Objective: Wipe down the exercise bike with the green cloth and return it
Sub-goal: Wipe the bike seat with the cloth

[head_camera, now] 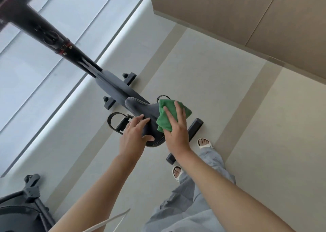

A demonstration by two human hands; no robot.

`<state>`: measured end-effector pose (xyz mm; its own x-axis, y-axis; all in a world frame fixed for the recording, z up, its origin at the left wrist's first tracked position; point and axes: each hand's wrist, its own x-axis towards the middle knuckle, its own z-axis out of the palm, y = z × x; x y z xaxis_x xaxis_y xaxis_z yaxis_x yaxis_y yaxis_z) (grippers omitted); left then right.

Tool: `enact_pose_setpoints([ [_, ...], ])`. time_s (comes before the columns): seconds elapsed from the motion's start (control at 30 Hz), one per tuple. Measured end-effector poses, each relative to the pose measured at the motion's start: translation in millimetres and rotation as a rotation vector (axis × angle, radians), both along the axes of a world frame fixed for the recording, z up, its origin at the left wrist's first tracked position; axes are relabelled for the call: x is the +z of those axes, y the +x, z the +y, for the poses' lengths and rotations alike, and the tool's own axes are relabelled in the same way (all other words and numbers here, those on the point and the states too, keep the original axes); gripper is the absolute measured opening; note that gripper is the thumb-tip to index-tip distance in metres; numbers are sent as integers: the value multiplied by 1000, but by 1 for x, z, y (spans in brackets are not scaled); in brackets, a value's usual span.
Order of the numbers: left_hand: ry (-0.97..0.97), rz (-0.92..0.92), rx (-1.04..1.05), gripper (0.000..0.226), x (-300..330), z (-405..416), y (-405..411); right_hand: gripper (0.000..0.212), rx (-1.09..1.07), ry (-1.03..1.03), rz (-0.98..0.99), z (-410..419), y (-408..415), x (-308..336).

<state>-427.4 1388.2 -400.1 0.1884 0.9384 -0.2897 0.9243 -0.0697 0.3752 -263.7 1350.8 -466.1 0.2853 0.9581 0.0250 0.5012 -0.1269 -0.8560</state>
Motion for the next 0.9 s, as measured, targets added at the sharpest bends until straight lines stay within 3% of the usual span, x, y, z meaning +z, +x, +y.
enact_pose_setpoints([
  [0.13, -11, -255, 135, 65, -9, -19, -24, 59, 137, 40, 7, -46, -10, 4],
  [0.2, -16, -263, 161, 62, -11, -24, -38, 60, 252, 112, -54, -55, 2, 12],
  [0.4, 31, -308, 216, 42, -10, -40, -65, 50, 598, 327, -574, -21, 33, 46],
  [0.53, 53, -405, 302, 39, -8, -52, -67, 74, 966, 147, -852, 6, 25, 48],
  [0.7, 81, -491, 440, 36, -10, -66, -81, 91, 1107, 69, -1077, 26, -10, 39],
  [0.8, 78, -521, 516, 38, -11, -70, -89, 78, 1148, -4, -1161, 37, -45, 40],
  [0.9, 70, -523, 559, 38, -10, -69, -93, 36, 1207, -110, -1265, 48, -92, 44],
])
